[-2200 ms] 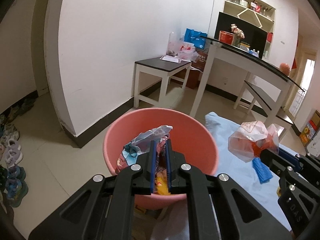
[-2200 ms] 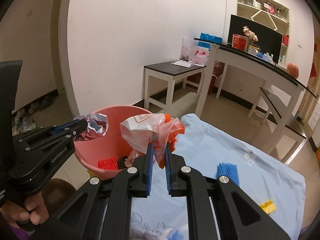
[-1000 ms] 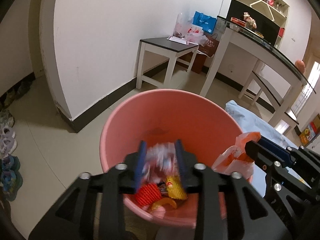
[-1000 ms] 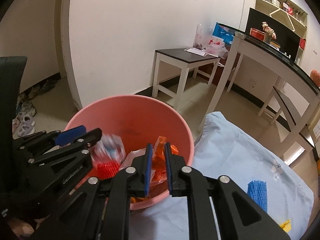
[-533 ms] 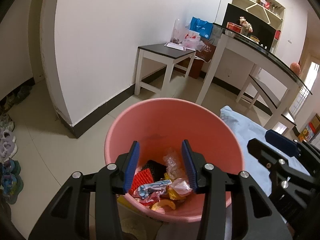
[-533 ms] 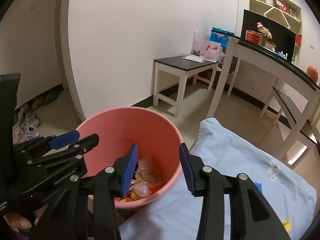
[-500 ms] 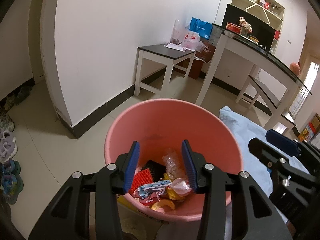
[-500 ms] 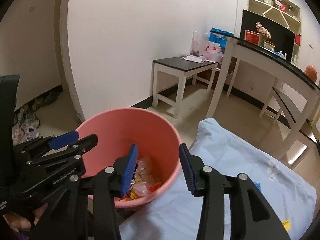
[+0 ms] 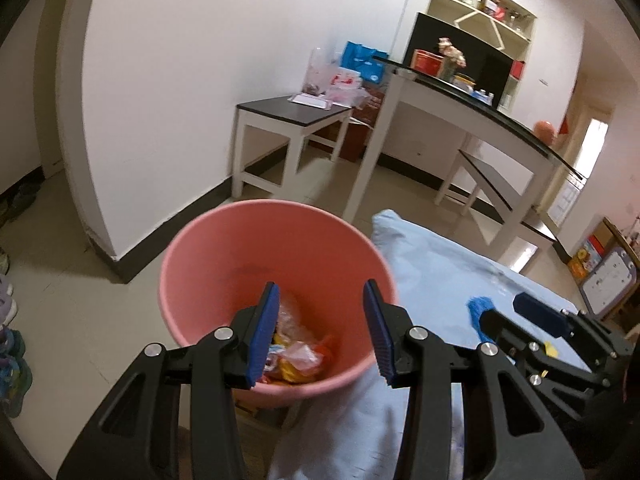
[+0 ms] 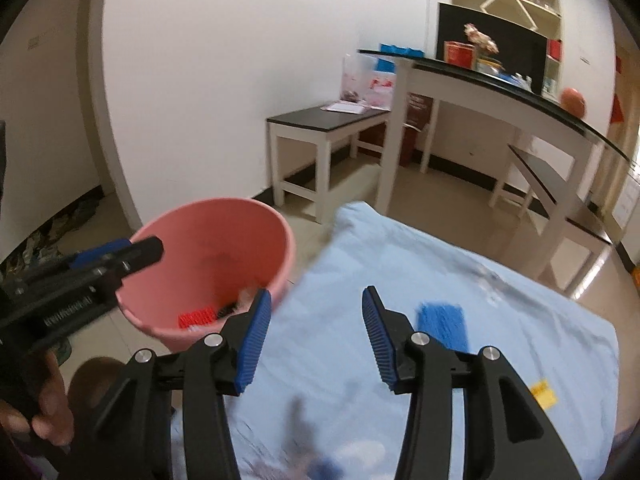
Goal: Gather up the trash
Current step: 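Move both open grippers back over the blue net and yellow packet, then close the left gripper on the blue foam net while the right gripper grasps the yellow packet, then lift the blue net and yellow packet and carry them over the pink bucket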
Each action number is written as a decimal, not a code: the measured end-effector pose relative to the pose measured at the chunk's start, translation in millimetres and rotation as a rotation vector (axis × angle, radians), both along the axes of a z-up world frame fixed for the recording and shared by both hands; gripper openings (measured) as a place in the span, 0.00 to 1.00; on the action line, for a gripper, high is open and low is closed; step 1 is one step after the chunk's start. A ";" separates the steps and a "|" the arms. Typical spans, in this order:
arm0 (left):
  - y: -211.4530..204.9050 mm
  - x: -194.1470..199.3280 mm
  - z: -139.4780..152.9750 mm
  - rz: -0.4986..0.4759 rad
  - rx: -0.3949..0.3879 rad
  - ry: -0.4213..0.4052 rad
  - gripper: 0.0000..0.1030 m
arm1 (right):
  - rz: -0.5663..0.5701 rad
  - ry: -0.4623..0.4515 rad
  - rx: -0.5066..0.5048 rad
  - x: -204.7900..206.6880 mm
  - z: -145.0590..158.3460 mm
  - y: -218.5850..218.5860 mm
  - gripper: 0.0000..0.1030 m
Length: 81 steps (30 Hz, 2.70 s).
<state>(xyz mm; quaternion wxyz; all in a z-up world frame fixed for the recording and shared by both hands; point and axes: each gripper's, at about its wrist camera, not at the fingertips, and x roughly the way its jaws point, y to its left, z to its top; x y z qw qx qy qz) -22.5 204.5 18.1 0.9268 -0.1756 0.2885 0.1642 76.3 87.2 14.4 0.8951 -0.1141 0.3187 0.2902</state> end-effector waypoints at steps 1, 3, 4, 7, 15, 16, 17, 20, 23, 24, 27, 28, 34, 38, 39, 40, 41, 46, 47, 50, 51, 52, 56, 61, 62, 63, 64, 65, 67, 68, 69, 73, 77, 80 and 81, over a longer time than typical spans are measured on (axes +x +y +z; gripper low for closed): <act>-5.8 0.0 1.5 -0.012 0.000 -0.002 0.43 | -0.012 0.003 -0.001 -0.9 -0.8 -6.2 0.45; -16.2 0.6 3.3 -0.034 -0.003 -0.004 0.43 | -0.040 0.015 -0.005 -3.6 -3.8 -22.8 0.46; -21.8 0.8 4.0 -0.045 -0.004 -0.004 0.43 | -0.059 0.023 -0.006 -5.4 -6.1 -33.4 0.46; -40.8 2.0 4.8 -0.089 0.005 0.008 0.43 | -0.111 0.046 -0.014 -10.0 -14.3 -65.3 0.46; -85.5 9.1 0.8 -0.175 0.040 0.025 0.43 | -0.283 0.103 0.016 -12.5 -28.9 -143.5 0.50; -88.9 11.2 -0.2 -0.184 0.043 0.026 0.43 | -0.305 0.109 0.023 -12.4 -30.3 -151.6 0.50; -92.7 12.4 -0.9 -0.191 0.047 0.026 0.43 | -0.321 0.116 0.032 -12.1 -31.6 -157.8 0.51; -103.9 16.4 -2.7 -0.213 0.058 0.029 0.43 | -0.358 0.141 0.068 -8.4 -34.0 -171.2 0.51; -112.5 19.2 -4.0 -0.231 0.060 0.030 0.43 | -0.385 0.165 0.099 -3.8 -38.3 -177.9 0.53; -115.5 20.7 -4.4 -0.238 0.062 0.030 0.43 | -0.397 0.175 0.109 -1.2 -40.8 -179.5 0.55; -123.3 28.6 -5.8 -0.259 0.071 0.036 0.43 | -0.430 0.211 0.129 7.1 -47.3 -176.5 0.57; -125.9 32.0 -6.7 -0.266 0.074 0.040 0.43 | -0.445 0.234 0.145 11.7 -51.1 -177.5 0.57; -141.8 59.9 -16.9 -0.315 0.065 0.069 0.43 | -0.539 0.290 0.167 32.7 -64.9 -183.2 0.57; -155.3 83.9 -28.8 -0.349 0.062 0.111 0.43 | -0.579 0.300 0.161 44.6 -73.1 -184.5 0.57; -158.2 87.8 -31.8 -0.355 0.060 0.120 0.43 | -0.584 0.312 0.168 47.3 -76.4 -185.9 0.55; -161.3 92.9 -34.7 -0.363 0.056 0.128 0.43 | -0.585 0.319 0.170 49.3 -78.9 -187.0 0.51; -163.9 97.2 -37.7 -0.371 0.052 0.136 0.43 | -0.583 0.324 0.169 51.0 -81.4 -188.0 0.39; -174.3 122.8 -55.3 -0.388 0.037 0.189 0.43 | -0.535 0.306 0.143 50.7 -83.0 -189.6 0.13; -174.9 126.6 -58.9 -0.386 0.031 0.198 0.43 | -0.523 0.297 0.140 49.6 -82.0 -190.5 0.13; -177.1 135.6 -67.7 -0.379 0.020 0.220 0.43 | -0.504 0.296 0.159 46.7 -80.2 -196.8 0.11; -178.1 139.0 -71.2 -0.377 0.017 0.228 0.43 | -0.496 0.293 0.166 45.7 -79.0 -199.2 0.11; -179.4 141.9 -74.1 -0.376 0.015 0.235 0.43 | -0.491 0.290 0.169 44.9 -78.0 -200.4 0.11; -184.5 149.8 -81.6 -0.370 0.024 0.251 0.43 | -0.477 0.277 0.182 42.3 -73.7 -206.7 0.11; -190.7 155.6 -87.7 -0.346 0.051 0.264 0.39 | -0.475 0.277 0.200 40.1 -73.0 -212.6 0.11; -191.6 155.9 -87.9 -0.343 0.058 0.263 0.32 | -0.474 0.276 0.201 39.2 -72.8 -213.4 0.11; -192.6 156.5 -87.6 -0.349 0.057 0.261 0.28 | -0.473 0.275 0.201 38.6 -72.7 -213.1 0.11; -193.3 156.6 -87.2 -0.354 0.057 0.258 0.19 | -0.473 0.274 0.202 37.9 -72.3 -213.3 0.11; -194.2 156.5 -86.3 -0.355 0.062 0.257 0.11 | -0.472 0.273 0.203 37.0 -72.0 -213.8 0.11; -195.7 154.4 -83.0 -0.362 0.074 0.247 0.06 | -0.469 0.266 0.200 34.9 -70.6 -214.5 0.11; -195.3 152.3 -80.7 -0.367 0.070 0.240 0.06 | -0.469 0.263 0.199 33.8 -69.7 -214.8 0.11; -195.6 150.9 -78.8 -0.369 0.067 0.234 0.06 | -0.468 0.260 0.198 33.0 -68.7 -214.6 0.11; -193.0 139.9 -67.2 -0.375 0.060 0.205 0.06 | -0.464 0.241 0.197 27.7 -61.9 -213.9 0.11; -190.7 124.4 -53.2 -0.382 0.057 0.172 0.06 | -0.451 0.228 0.199 21.0 -56.1 -214.0 0.11; -187.6 110.1 -42.2 -0.391 0.060 0.145 0.06 | -0.434 0.218 0.207 15.2 -50.8 -212.7 0.11; -186.2 104.1 -37.9 -0.391 0.066 0.134 0.06 | -0.427 0.214 0.211 13.5 -49.1 -212.3 0.11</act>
